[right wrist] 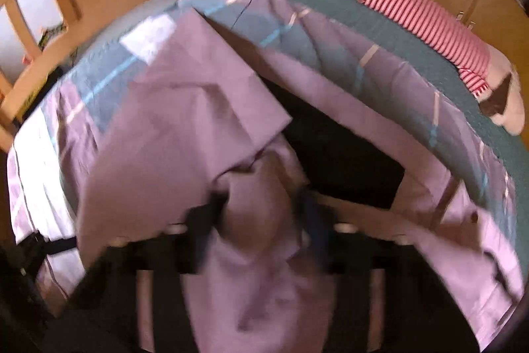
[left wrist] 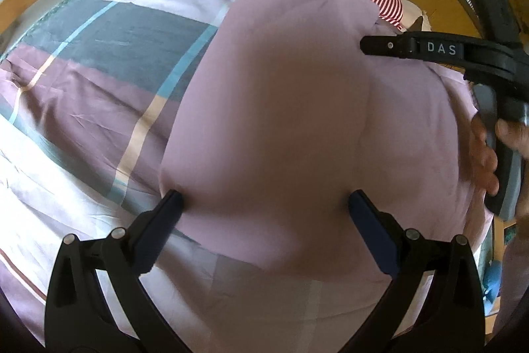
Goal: Fold large clothes
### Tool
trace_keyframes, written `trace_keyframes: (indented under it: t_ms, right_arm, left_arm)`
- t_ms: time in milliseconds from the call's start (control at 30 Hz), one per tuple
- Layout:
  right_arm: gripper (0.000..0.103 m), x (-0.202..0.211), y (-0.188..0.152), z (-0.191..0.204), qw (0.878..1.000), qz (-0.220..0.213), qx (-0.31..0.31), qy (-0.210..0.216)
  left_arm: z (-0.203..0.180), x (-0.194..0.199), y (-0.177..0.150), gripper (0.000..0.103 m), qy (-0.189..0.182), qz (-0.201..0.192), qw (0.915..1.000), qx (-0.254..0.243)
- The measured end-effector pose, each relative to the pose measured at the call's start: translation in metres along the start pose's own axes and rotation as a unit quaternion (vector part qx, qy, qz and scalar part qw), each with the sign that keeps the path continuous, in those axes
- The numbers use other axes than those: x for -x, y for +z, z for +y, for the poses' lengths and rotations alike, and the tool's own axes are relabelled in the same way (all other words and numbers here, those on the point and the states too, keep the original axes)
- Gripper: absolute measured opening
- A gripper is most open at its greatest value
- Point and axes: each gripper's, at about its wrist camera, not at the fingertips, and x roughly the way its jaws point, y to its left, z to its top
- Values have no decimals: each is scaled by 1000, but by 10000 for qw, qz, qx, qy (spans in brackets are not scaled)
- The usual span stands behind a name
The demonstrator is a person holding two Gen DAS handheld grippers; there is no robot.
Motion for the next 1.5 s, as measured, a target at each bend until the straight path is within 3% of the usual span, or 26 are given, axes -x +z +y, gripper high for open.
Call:
trace_keyframes:
  t_ms: [100,267,400,500,567,633,700,800,867,967,1000,1067,1133,1200,1233,1300,1333,1433,1500]
  right_arm:
    - [18,8,-1,15,9966,-413,204,-681]
    - [12,2,21,-10,9863,-777,-287,-1428]
    - [14,-18,19,-21,9879,-670,-631,-1250]
    - [35,10,10,-25,9791,-1336,-865,-1263]
    - [81,59,-11,-28,9553,-2331,-1224,-1343]
    - [91,91,-31,-28,9464,-2736,-1157,-1272]
    - [91,109,-51,-28,9488,-2686,-1051,-1284]
    - [89,119,-87,-34,9562,-2524,-1139,-946]
    - [77,112,-103,-39,9653,-2148,-1248,-803]
    - [71,88,-122,-59,9707,-1605,-1456,-1034]
    - [71,82,-128,-71,9687,-1476,-1679,-1081]
    - [59,79,-136,-100,9594,-1379,-2241,-1015]
    - [60,79,-139,-131,9422,-1364,-2693,-1456]
    - [83,72,-145,-171,9278,-1221,-3086,-1705]
    - [89,69,-149,-191,9144,-1047,-3334,-2044]
    - [85,73,-159,-227,8906,-900,-3751,-2408]
    - [85,79,-164,-236,8835,-999,-3959,-2296]
    - [85,102,-169,-229,8844,-1442,-3999,-1925]
    - [85,113,-167,-208,9022,-1814,-3622,-1480]
  left_arm:
    - [-5,4,-2,101,26,-85,9999,-87]
    - [-20,20,-4,101,-59,-455,9981,-413]
    - [-22,8,-2,101,39,-319,9983,-493]
    - [-18,-1,1,101,35,-132,9992,-368]
    - [-17,-1,1,101,-9,-120,9996,-275]
    - [-18,2,2,101,29,-190,9995,-251]
    - [-22,11,2,101,203,-473,9981,-328]
    - [-24,19,4,101,251,-759,9959,-419]
    - [-28,21,4,101,116,-866,9951,-460]
    - [-35,11,2,101,35,-752,9953,-611]
    - [-35,5,2,101,45,-660,9956,-659]
    - [-37,-2,1,101,111,-622,9954,-718]
    - [-38,-4,4,101,145,-565,9955,-753]
    - [-40,-6,5,101,144,-478,9952,-843]
    - [-39,-7,6,101,160,-448,9950,-879]
    - [-37,-8,6,101,154,-384,9954,-870]
    - [-36,-8,6,101,129,-381,9957,-832]
    - [-34,-5,5,101,143,-447,9959,-768]
    - [-33,-1,6,101,130,-602,9956,-704]
